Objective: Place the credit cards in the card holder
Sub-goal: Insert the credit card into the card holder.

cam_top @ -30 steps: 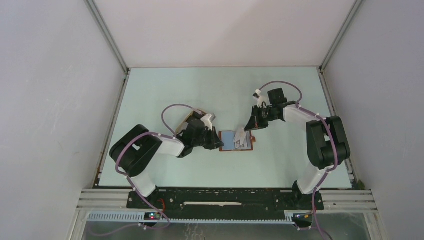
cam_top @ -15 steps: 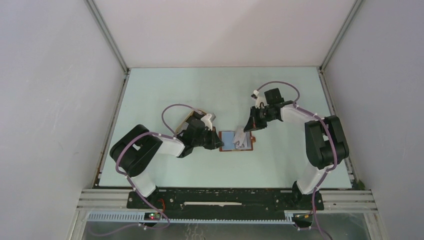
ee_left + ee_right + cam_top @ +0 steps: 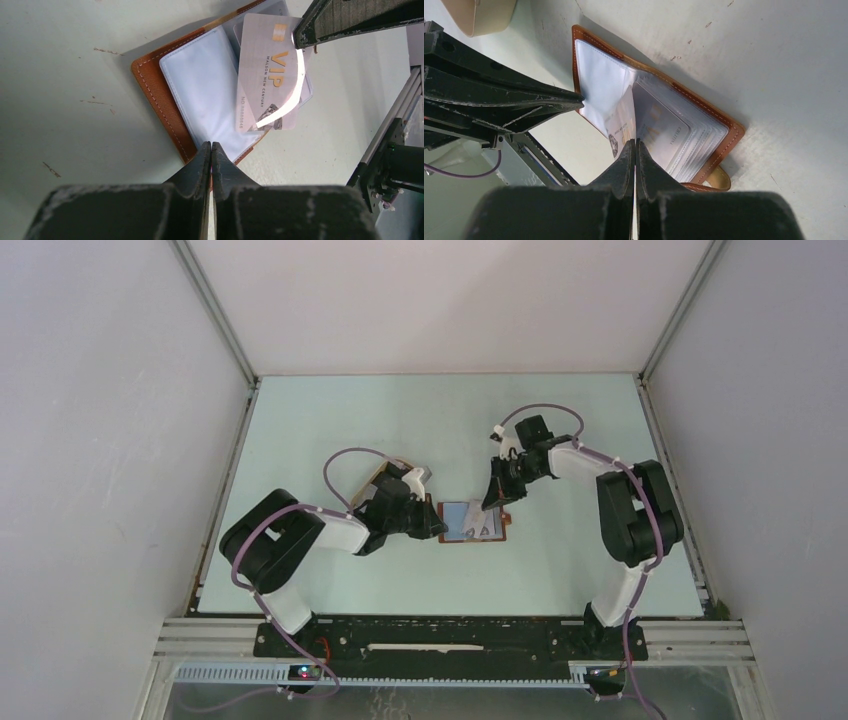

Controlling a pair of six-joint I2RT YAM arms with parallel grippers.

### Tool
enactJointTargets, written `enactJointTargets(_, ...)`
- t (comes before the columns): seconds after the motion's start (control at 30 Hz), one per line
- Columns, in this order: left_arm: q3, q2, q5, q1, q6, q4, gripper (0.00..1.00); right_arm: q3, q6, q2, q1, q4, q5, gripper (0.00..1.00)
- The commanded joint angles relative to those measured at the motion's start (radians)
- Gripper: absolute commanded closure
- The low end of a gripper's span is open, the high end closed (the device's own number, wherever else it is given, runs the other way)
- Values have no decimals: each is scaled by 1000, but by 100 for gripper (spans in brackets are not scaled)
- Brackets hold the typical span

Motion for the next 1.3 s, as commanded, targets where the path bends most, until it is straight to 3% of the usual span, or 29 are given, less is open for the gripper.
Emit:
enactJointTargets(0.0,22,-10,-41,-2,54,-60,93,50,-43,23,16,-65,32,100)
enactJointTargets(1.0,59,-17,-31,-2,116,-121,92,246,-29,227,54,-213,12,100)
enactJointTargets(1.27,67,-13,-62,0,118,-144,93,242,-48,200,38,-250,-7,100)
